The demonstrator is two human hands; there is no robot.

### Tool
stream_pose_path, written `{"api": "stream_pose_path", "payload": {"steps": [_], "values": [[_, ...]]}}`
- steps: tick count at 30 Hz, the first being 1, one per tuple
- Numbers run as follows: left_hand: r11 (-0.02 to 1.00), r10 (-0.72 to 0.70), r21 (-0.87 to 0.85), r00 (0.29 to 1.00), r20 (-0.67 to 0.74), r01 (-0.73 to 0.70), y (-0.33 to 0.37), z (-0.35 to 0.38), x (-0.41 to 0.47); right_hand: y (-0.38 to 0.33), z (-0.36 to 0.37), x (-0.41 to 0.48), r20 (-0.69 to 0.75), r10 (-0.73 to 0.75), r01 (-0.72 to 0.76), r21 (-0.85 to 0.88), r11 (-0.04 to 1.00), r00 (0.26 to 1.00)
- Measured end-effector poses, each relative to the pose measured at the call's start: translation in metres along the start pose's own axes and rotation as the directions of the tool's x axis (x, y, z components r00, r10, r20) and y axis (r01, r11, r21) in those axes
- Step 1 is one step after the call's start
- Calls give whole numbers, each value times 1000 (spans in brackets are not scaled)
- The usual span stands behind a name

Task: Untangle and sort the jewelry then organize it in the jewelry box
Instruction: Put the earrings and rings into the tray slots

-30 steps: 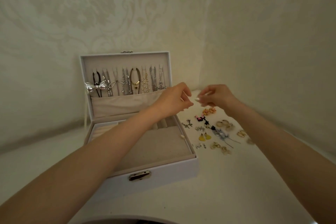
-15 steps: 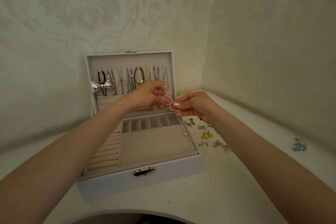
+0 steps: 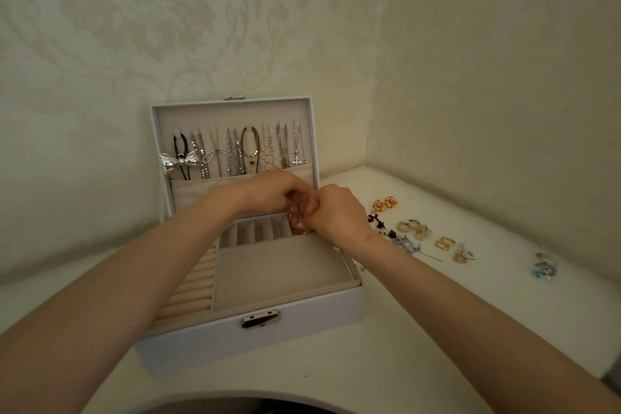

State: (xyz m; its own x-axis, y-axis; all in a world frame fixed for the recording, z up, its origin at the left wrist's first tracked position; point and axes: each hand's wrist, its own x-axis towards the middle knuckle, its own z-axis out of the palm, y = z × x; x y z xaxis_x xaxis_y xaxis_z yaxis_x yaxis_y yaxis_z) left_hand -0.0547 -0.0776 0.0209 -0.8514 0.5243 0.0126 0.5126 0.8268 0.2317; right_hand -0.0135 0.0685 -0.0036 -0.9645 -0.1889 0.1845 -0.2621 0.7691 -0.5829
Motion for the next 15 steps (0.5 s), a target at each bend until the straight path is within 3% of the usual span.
{"api": "stream_pose_path", "payload": {"steps": [6, 11, 15], "values": [[992, 72, 114, 992, -103, -60, 1, 7, -2, 3, -5, -4, 19, -71, 70, 33, 997, 997], [999, 44, 27, 994, -100, -41, 1, 10, -9, 28, -27, 16, -164, 66, -34, 194, 980, 984], [999, 16, 45, 996, -93, -12, 2, 9, -12, 78, -41, 40, -168, 170, -187, -92, 978, 971]]}}
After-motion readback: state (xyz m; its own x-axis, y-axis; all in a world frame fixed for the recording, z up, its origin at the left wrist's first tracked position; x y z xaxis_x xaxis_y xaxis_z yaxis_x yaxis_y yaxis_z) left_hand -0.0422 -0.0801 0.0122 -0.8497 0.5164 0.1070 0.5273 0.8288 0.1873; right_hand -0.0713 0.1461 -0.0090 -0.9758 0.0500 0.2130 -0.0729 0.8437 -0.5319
